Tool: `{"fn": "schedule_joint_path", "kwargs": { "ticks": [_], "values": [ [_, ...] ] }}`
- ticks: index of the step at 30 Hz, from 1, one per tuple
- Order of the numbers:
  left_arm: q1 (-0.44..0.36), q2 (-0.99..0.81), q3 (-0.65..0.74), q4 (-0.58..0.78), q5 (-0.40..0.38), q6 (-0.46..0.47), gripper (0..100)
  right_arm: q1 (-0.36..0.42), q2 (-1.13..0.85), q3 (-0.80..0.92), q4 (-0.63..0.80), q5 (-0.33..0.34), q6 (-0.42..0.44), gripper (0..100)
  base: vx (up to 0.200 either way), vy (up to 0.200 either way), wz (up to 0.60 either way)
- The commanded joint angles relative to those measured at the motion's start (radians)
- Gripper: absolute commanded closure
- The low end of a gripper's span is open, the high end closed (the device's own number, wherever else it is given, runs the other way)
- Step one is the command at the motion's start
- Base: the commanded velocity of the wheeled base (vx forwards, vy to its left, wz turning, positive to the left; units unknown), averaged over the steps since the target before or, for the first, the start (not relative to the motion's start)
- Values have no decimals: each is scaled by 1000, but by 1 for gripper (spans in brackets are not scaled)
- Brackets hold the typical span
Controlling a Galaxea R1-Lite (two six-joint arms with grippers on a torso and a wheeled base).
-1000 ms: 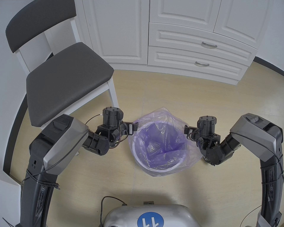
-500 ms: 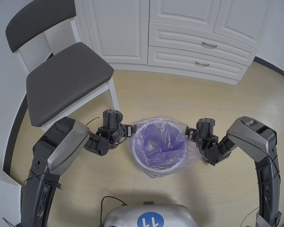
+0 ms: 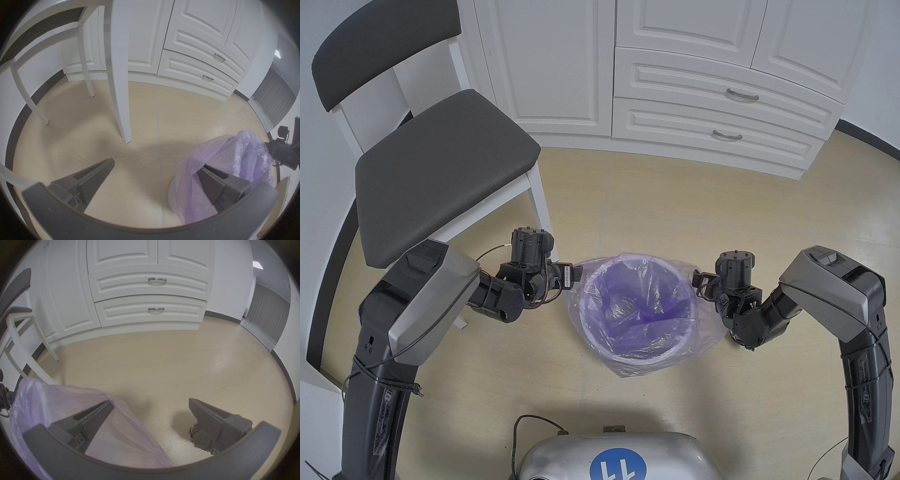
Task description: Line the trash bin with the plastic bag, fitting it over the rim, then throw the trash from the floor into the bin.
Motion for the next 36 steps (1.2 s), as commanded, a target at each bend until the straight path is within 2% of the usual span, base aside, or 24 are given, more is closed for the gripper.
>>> {"fn": "schedule_joint_path", "kwargs": {
  "ticks": [1, 5, 7, 9, 19, 24, 36],
  "values": [
    [15, -111, 87, 37, -28, -1, 0, 13, -93, 58, 2, -1, -2, 0, 0, 0, 0],
    [24, -210, 173, 114, -126, 4, 0, 26, -165, 136, 4, -1, -32, 0, 0, 0, 0],
    [24, -210, 173, 114, -126, 4, 0, 26, -165, 136, 4, -1, -32, 0, 0, 0, 0],
    [41, -240, 182, 203, -157, 32, 0, 29, -214, 211, 2, -1, -94, 0, 0, 0, 0],
    [38, -207, 216, 249, -160, 118, 0, 23, -254, 345, -2, 18, -213, 0, 0, 0, 0],
    [12, -108, 170, 219, -151, 111, 0, 23, -245, 342, -13, 21, -214, 0, 0, 0, 0],
    [10, 20, 99, 219, -149, 105, 0, 15, -223, 340, -13, 22, -216, 0, 0, 0, 0]
  ]
}}
